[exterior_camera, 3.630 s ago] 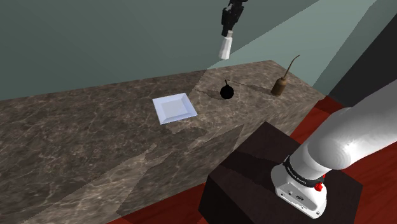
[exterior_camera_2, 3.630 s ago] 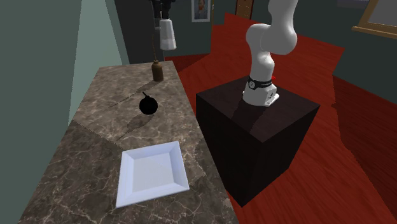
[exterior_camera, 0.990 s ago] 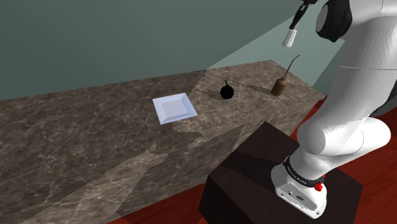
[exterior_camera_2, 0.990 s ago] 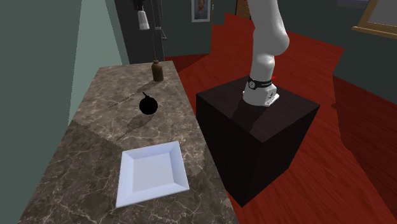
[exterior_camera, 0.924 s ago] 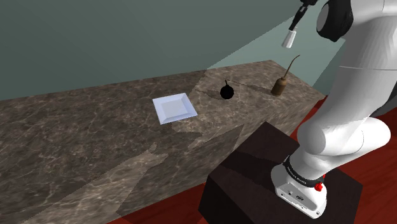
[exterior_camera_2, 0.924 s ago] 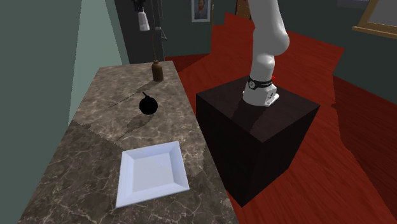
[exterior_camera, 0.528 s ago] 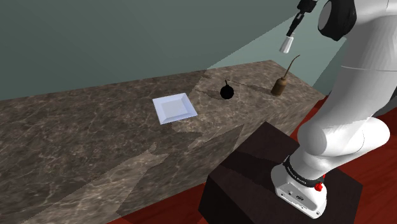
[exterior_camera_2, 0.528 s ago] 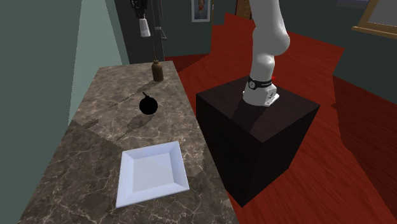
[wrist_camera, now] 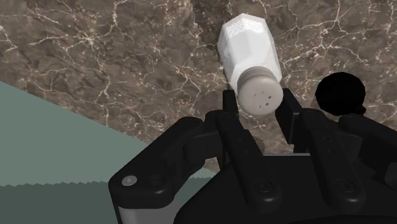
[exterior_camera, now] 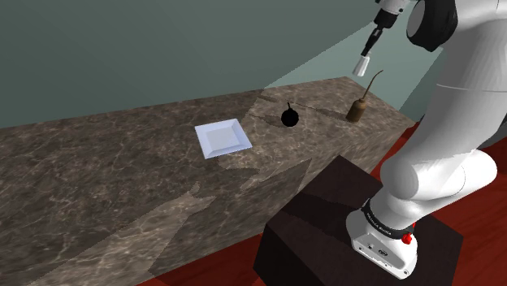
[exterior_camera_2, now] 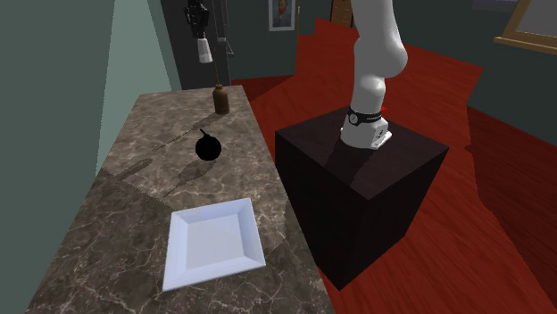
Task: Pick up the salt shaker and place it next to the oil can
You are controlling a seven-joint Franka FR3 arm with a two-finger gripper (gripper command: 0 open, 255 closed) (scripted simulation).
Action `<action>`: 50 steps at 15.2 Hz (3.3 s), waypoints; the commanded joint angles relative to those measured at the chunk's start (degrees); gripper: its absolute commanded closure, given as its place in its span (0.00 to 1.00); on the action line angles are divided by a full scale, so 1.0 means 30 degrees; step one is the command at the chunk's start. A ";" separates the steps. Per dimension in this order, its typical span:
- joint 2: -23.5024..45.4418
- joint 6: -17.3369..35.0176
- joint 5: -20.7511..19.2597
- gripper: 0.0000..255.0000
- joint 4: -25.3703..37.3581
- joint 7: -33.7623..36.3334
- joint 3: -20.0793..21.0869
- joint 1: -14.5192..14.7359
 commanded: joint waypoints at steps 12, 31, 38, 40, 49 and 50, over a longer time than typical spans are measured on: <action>0.0133 0.3209 0.0251 1.00 -0.3144 -0.0541 0.0152 0.0322; 0.1663 0.7245 0.1410 1.00 -0.5909 -0.1683 0.0671 0.0214; 0.2528 0.8572 0.2006 1.00 -0.6482 -0.2183 0.0981 0.0045; 0.2801 0.8936 0.2187 1.00 -0.6605 -0.2331 0.1084 -0.0015; 0.3988 1.0324 0.2938 1.00 -0.6919 -0.2932 0.1548 -0.0305; 0.3989 1.0323 0.2938 1.00 -0.6917 -0.2933 0.1549 -0.0306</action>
